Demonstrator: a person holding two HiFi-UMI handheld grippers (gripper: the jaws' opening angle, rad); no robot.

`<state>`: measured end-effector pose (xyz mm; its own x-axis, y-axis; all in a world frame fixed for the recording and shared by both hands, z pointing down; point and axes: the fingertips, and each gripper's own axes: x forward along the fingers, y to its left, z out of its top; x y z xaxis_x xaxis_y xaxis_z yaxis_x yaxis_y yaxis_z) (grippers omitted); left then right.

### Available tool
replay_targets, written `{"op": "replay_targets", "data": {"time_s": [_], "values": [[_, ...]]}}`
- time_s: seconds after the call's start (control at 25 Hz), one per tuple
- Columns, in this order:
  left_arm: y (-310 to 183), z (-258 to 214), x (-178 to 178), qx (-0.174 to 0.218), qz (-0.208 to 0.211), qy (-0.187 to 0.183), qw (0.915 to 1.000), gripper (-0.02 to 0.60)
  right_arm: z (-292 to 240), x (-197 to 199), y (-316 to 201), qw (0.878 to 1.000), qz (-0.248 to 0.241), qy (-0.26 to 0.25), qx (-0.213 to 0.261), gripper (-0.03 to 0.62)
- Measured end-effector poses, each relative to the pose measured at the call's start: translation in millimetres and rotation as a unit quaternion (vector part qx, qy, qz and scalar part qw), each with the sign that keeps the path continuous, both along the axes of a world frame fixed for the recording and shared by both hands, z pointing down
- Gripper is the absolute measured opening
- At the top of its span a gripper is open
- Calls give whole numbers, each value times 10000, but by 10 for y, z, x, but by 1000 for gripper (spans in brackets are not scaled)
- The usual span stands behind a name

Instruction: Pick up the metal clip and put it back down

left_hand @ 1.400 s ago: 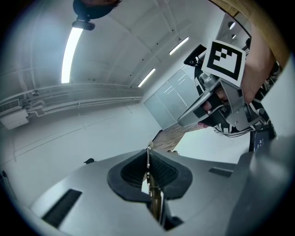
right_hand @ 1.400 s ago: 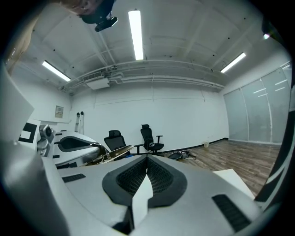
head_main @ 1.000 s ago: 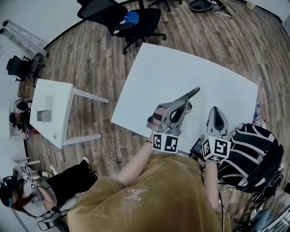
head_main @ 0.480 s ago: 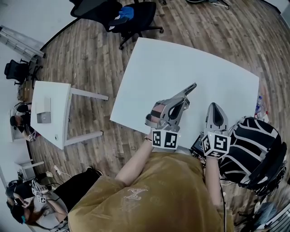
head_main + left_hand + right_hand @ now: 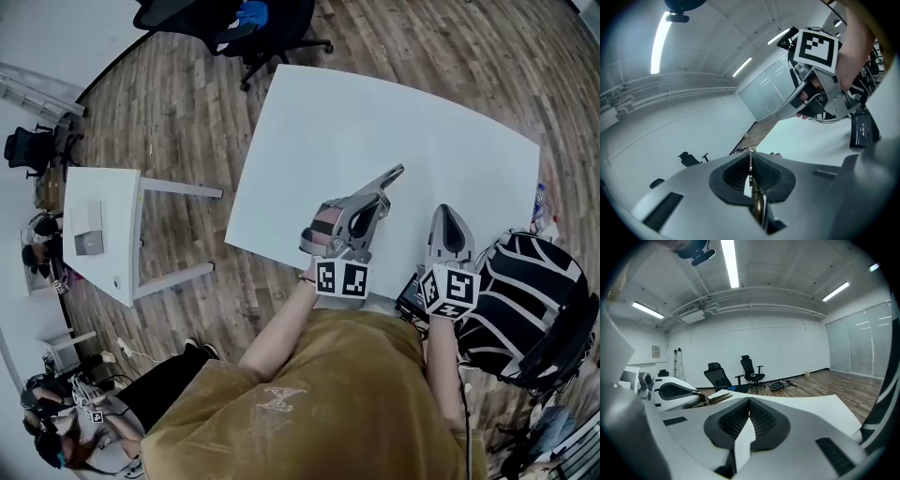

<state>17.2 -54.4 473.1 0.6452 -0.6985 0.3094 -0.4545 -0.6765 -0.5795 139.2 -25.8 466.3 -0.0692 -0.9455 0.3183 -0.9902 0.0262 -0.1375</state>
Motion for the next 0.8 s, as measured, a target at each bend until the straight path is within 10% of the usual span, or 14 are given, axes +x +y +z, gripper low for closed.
{"op": "replay_targets", "data": {"time_s": [0.8], "values": [[-43,539,-64,-331,-22,-525,9981,11,355,-73,-1,9991,-46,-147,-383,8]]}}
